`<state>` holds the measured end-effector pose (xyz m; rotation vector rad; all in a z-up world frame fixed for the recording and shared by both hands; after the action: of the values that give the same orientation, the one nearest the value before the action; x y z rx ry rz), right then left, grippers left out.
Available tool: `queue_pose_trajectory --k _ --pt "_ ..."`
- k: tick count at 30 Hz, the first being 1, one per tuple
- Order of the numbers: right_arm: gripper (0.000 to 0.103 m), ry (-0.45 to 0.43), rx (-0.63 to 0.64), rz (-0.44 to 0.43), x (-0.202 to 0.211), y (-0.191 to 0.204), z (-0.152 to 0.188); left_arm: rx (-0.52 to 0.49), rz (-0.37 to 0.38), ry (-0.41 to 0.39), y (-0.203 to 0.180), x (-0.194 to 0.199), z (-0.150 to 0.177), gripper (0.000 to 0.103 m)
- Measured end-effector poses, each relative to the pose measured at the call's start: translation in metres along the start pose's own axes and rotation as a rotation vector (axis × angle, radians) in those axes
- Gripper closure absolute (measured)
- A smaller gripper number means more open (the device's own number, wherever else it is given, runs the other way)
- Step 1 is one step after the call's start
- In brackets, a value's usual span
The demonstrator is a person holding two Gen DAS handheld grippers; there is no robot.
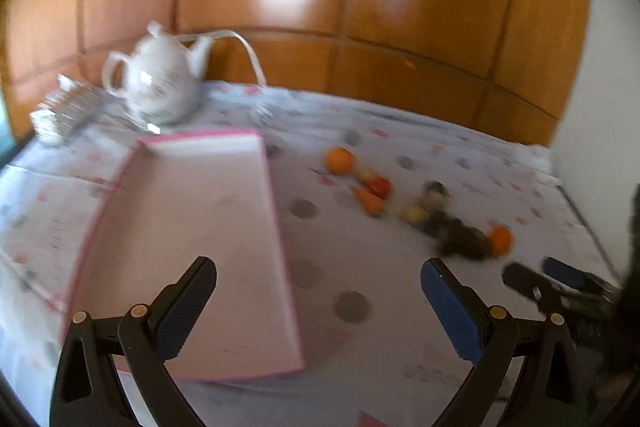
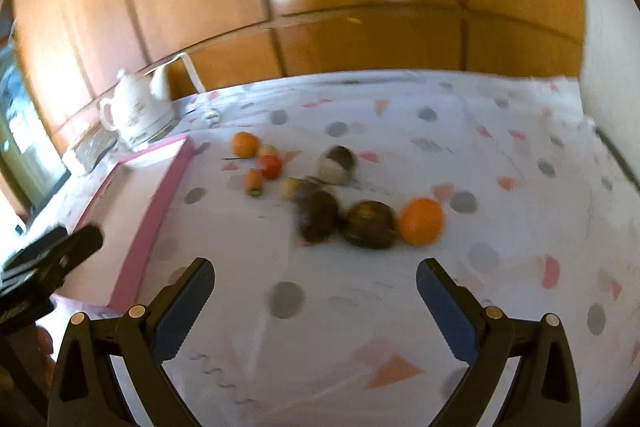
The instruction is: Organize fruits
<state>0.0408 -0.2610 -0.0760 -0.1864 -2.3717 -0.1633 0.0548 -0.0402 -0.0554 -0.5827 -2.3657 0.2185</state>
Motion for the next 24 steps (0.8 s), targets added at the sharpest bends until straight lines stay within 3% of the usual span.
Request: queue_pose_trajectory --k 1,3,7,9,10,13,24 --pt "0.005 -0.018 -0.020 -0.013 -0.002 -0.006 -0.001 -0.006 0.013 0.015 -0.003 -0.003 0.001 0.000" --pt "0.029 0.014 -0.040 -0.006 -0.010 -0.021 0.000 -0.025 0.015 0.026 -0.009 -0.007 0.002 0.000" --pt "0.042 0.070 -0.048 0.032 -0.028 -0.049 0.000 -0.042 0.049 0.066 -0.018 -0.017 0.008 0.000" --pt "0.061 0.084 -0.065 0.053 -0.039 -0.061 -0.003 -0.051 0.085 0.103 -0.026 -0.025 0.012 0.000" --pt "0.064 0.088 -0.079 0.066 -0.045 -0.068 -0.006 -0.060 0.083 0.111 -0.028 -0.028 0.013 0.000" --pt "0.065 0.065 -0.111 0.056 -0.061 -0.081 -0.013 -0.073 0.104 0.132 -0.033 -0.033 0.016 0.000" --pt "0.065 0.135 -0.067 0.002 -0.080 -0.065 -0.019 -0.082 0.132 0.208 -0.040 -0.059 0.019 0.004"
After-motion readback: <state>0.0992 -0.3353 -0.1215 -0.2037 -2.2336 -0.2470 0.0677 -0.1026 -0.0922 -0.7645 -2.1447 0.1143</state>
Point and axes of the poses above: each gripper's, at about its wrist camera, not at the fingertips, and x roughly against the way its jaws point, y to its left, z to its underside, the point moved 7 cm from there along -x, roughly the way its jaws point, and after that the axes turned 13 degrees about z, right-handed, at the moved point
